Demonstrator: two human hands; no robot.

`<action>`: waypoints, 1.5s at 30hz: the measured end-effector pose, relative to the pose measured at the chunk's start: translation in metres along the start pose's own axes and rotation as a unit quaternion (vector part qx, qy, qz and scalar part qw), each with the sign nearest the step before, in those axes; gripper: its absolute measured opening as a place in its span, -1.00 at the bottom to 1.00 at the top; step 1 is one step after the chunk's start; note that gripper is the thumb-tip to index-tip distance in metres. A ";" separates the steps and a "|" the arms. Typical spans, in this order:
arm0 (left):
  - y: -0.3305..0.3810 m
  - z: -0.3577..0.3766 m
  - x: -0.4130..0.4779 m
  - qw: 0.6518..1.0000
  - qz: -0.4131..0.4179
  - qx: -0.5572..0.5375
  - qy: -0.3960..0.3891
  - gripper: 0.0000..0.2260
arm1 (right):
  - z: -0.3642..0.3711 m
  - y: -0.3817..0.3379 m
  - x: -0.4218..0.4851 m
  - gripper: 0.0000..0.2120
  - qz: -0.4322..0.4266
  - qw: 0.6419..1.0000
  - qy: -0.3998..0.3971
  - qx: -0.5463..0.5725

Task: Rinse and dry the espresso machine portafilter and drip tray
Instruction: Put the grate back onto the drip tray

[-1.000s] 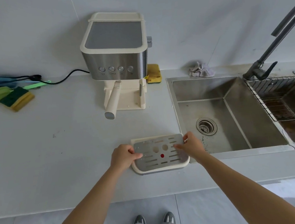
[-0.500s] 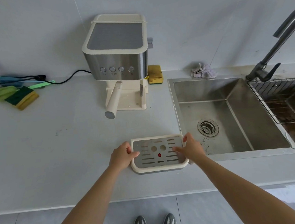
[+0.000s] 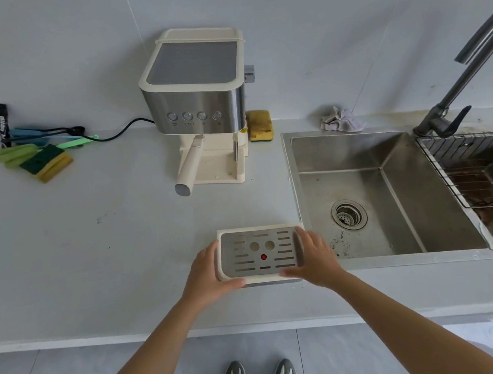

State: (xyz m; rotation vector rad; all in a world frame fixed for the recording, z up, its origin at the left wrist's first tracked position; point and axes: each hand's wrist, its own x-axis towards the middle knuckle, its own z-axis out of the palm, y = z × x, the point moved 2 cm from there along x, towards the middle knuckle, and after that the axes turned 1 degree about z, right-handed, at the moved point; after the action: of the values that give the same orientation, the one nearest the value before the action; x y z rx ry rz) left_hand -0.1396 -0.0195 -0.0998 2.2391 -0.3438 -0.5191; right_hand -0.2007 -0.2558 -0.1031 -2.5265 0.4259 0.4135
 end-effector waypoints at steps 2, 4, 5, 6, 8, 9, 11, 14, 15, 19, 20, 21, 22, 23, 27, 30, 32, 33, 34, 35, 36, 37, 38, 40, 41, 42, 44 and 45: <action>0.002 0.009 -0.005 0.999 0.003 0.033 -0.013 -0.07 | 0.005 0.002 -0.004 0.12 -0.012 0.999 -0.015 -0.042; 0.004 0.017 -0.008 0.998 -0.007 0.060 -0.012 0.05 | 0.009 0.004 -0.007 0.19 -0.017 0.997 -0.033 -0.062; 0.005 0.020 -0.009 0.998 -0.009 0.067 -0.007 0.07 | 0.010 0.004 -0.008 0.19 -0.022 0.997 -0.036 -0.065; 0.006 0.023 -0.009 0.998 -0.010 0.070 0.000 0.07 | 0.010 0.005 -0.009 0.17 -0.029 0.997 -0.032 -0.065; 0.008 0.023 -0.008 0.998 -0.017 0.055 0.015 0.02 | 0.008 0.006 -0.009 0.13 -0.043 0.998 -0.015 -0.051; 0.009 0.022 -0.008 0.999 -0.024 0.045 0.019 -0.01 | 0.008 0.006 -0.009 0.12 -0.050 0.998 -0.010 -0.040; 0.011 0.020 -0.009 0.999 -0.031 0.037 0.023 -0.05 | 0.006 0.006 -0.008 0.11 -0.062 0.998 -0.004 -0.018; 0.013 0.015 -0.011 0.999 -0.026 0.024 0.037 -0.09 | 0.002 0.002 -0.007 0.11 -0.077 0.997 0.002 0.017; 0.014 0.012 -0.012 0.999 -0.025 0.020 0.038 -0.09 | 0.000 -0.001 -0.005 0.11 -0.082 0.996 0.002 0.024; 0.015 -0.011 -0.005 0.998 -0.018 0.009 0.062 -0.13 | -0.012 -0.024 0.008 0.10 -0.112 0.993 0.009 0.042; 0.014 -0.019 0.000 0.998 -0.016 0.008 0.068 -0.14 | -0.014 -0.031 0.014 0.10 -0.119 0.992 0.015 0.046; 0.013 -0.028 0.005 0.997 -0.014 0.008 0.074 -0.14 | -0.017 -0.039 0.019 0.10 -0.124 0.991 0.022 0.052; 0.012 -0.036 0.011 0.997 -0.011 0.008 0.079 -0.15 | -0.019 -0.047 0.025 0.09 -0.127 0.990 0.030 0.059; 0.011 -0.045 0.018 0.997 -0.006 0.010 0.083 -0.15 | -0.022 -0.054 0.032 0.09 -0.129 0.989 0.037 0.063; 0.005 -0.079 0.052 0.997 0.003 0.044 0.069 -0.08 | -0.028 -0.083 0.062 0.06 -0.132 0.987 0.062 0.063; -0.002 -0.105 0.081 0.996 0.008 0.067 0.063 -0.09 | -0.030 -0.104 0.087 0.06 -0.122 0.988 0.073 0.054; -0.007 -0.120 0.100 0.995 0.012 0.077 0.057 -0.11 | -0.030 -0.116 0.104 0.05 -0.114 0.989 0.080 0.052; -0.009 -0.126 0.110 0.995 0.013 0.083 0.051 -0.11 | -0.030 -0.120 0.111 0.05 -0.106 0.990 0.079 0.051; -0.011 -0.130 0.119 0.995 0.012 0.088 0.043 -0.11 | -0.029 -0.124 0.119 0.05 -0.097 0.991 0.077 0.048; -0.013 -0.133 0.127 0.995 0.012 0.090 0.034 -0.10 | -0.028 -0.126 0.125 0.06 -0.088 0.992 0.074 0.043; -0.015 -0.135 0.134 0.995 0.013 0.092 0.027 -0.09 | -0.027 -0.128 0.131 0.05 -0.079 0.994 0.071 0.039; -0.016 -0.136 0.141 0.995 0.014 0.094 0.023 -0.09 | -0.026 -0.129 0.137 0.05 -0.072 0.994 0.069 0.037; -0.018 -0.136 0.148 0.995 0.014 0.095 0.019 -0.09 | -0.026 -0.130 0.142 0.05 -0.064 0.995 0.068 0.037; -0.022 -0.135 0.159 0.995 0.010 0.101 0.014 -0.10 | -0.024 -0.130 0.151 0.05 -0.053 0.996 0.062 0.034; -0.024 -0.135 0.164 0.994 0.008 0.104 0.013 -0.12 | -0.024 -0.130 0.155 0.05 -0.048 0.997 0.059 0.030; -0.026 -0.133 0.169 0.994 0.009 0.107 0.011 -0.12 | -0.023 -0.129 0.159 0.06 -0.044 0.997 0.056 0.027; -0.030 -0.130 0.177 0.994 0.010 0.109 0.008 -0.11 | -0.024 -0.128 0.166 0.08 -0.036 0.998 0.052 0.019; -0.031 -0.129 0.181 0.994 0.010 0.110 0.007 -0.11 | -0.024 -0.127 0.170 0.07 -0.034 0.998 0.051 0.014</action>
State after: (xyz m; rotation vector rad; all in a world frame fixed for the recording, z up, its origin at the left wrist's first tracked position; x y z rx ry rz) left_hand 0.0830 0.0113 -0.0921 2.4486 -0.4342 -0.4753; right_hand 0.0057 -0.2031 -0.0886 -2.5337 0.3804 0.2509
